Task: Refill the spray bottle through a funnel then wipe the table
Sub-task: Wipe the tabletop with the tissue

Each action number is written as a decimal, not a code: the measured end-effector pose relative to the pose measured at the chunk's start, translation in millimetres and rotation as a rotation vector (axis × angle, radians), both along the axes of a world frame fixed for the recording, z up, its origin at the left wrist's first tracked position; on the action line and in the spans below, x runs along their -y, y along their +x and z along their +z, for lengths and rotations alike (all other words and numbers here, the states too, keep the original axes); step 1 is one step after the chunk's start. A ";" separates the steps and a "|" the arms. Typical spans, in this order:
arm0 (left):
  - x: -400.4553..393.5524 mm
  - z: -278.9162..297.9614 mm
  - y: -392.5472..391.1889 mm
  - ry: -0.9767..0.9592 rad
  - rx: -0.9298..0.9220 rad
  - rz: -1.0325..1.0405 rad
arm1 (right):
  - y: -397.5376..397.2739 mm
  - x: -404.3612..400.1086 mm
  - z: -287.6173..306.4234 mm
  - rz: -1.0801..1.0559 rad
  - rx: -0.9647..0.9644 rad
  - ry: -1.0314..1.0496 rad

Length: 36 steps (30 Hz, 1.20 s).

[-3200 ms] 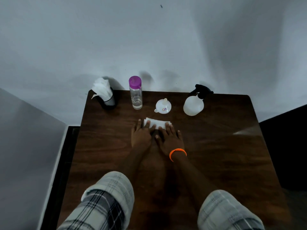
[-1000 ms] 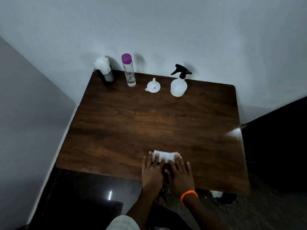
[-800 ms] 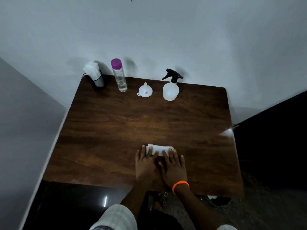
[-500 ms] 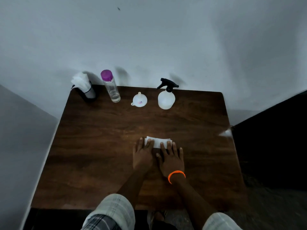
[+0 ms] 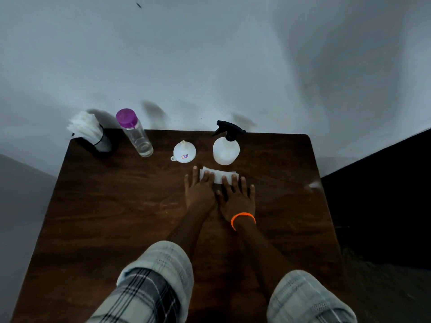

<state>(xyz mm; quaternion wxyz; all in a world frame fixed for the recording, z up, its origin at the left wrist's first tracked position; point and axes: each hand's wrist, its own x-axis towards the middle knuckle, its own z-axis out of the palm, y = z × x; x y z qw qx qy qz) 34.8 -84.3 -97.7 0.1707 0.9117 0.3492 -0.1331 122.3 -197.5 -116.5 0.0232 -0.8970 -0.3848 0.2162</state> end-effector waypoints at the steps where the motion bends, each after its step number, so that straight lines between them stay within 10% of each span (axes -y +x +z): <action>1: 0.4 0.2 4.2 -0.005 0.006 0.002 | 5.3 -0.2 -0.3 -0.005 -0.005 0.001; 36: 273.3 0.3 -117.0 -0.100 0.022 -0.085 | -95.0 286.7 -12.2 0.033 0.037 0.027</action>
